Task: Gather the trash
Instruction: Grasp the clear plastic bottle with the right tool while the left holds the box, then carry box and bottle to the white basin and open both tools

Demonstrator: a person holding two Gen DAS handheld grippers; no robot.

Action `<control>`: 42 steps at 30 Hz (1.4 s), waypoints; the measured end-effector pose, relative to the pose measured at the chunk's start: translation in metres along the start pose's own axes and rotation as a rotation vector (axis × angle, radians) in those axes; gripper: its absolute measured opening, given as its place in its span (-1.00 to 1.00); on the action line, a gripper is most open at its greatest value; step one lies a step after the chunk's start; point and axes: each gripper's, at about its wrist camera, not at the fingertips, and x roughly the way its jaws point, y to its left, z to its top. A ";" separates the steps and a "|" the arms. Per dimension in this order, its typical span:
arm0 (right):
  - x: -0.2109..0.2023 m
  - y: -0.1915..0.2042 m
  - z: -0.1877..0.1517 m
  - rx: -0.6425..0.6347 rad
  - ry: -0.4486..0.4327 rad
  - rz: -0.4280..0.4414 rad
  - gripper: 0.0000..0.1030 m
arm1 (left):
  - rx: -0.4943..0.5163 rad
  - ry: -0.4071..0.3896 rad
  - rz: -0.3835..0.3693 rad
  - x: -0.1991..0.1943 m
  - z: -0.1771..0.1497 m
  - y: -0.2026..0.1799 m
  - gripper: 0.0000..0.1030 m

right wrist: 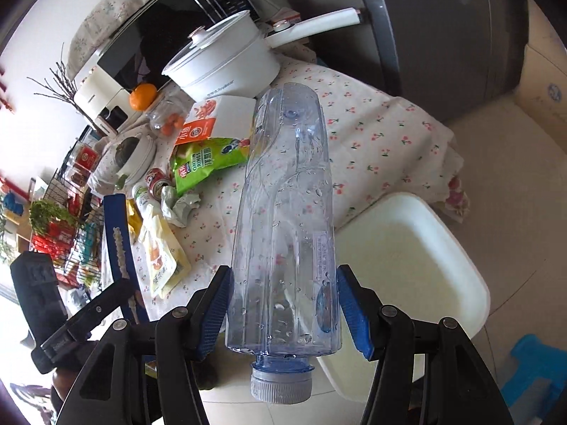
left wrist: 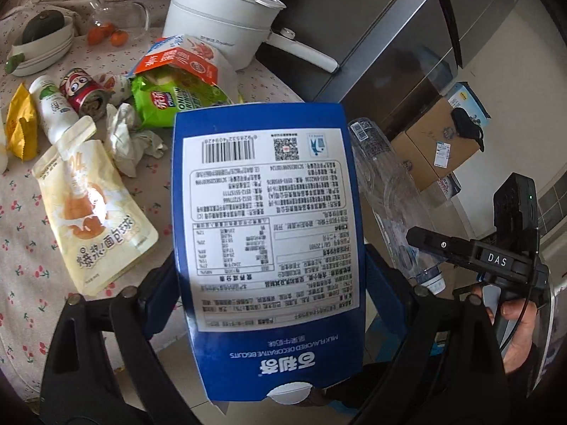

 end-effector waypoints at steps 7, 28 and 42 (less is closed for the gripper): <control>-0.027 -0.077 -0.012 0.122 -0.016 -0.067 0.18 | 0.139 0.173 -0.057 0.091 -0.016 -0.064 0.83; -0.022 -0.103 -0.033 0.126 0.078 -0.090 0.19 | 0.167 0.187 0.033 0.087 -0.014 -0.060 0.99; 0.042 -0.081 -0.060 0.012 0.326 -0.169 0.24 | 0.090 0.082 0.213 0.013 -0.006 0.002 0.99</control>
